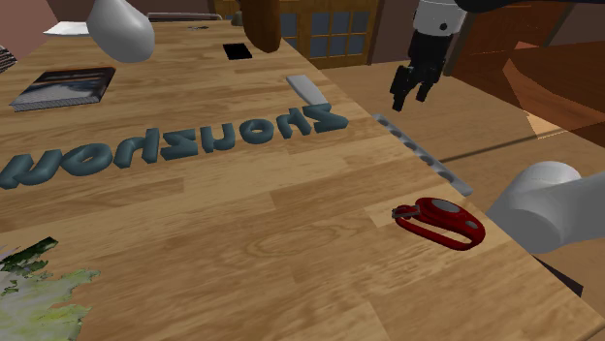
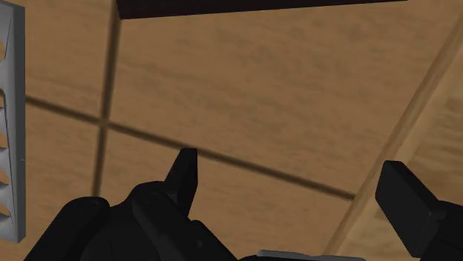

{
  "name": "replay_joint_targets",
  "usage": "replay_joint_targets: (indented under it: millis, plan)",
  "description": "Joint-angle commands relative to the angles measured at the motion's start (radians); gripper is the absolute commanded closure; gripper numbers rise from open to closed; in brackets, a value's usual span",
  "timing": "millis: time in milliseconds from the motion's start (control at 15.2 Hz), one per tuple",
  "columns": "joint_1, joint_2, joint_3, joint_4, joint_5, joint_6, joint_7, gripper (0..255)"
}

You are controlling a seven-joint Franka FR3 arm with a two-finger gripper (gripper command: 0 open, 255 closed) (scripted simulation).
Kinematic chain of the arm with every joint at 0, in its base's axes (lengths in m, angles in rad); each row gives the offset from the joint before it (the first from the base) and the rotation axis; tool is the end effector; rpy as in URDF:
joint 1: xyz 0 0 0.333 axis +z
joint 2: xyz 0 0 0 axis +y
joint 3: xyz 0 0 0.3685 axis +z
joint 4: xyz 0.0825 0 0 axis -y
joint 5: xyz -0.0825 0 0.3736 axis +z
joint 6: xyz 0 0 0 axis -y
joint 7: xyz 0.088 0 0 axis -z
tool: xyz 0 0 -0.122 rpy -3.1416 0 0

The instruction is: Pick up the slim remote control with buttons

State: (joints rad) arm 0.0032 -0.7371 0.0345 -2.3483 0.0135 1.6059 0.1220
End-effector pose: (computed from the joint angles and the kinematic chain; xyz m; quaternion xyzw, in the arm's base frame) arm 0.2771 0.0159 0.6060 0.9989 -0.0469 -0.0024 0.0050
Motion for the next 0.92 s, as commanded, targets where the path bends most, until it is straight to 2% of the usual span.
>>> replay_joint_targets:
  millis: [0,396,858]
  plan:
    - [0.0,0.0,0.0,0.0,0.0,0.0,0.0,0]
    - [-0.004,0.219,0.075,0.166,0.036,0.059,0.136,0]
    - [-0.01,0.486,0.145,0.42,0.03,0.078,0.295,0]
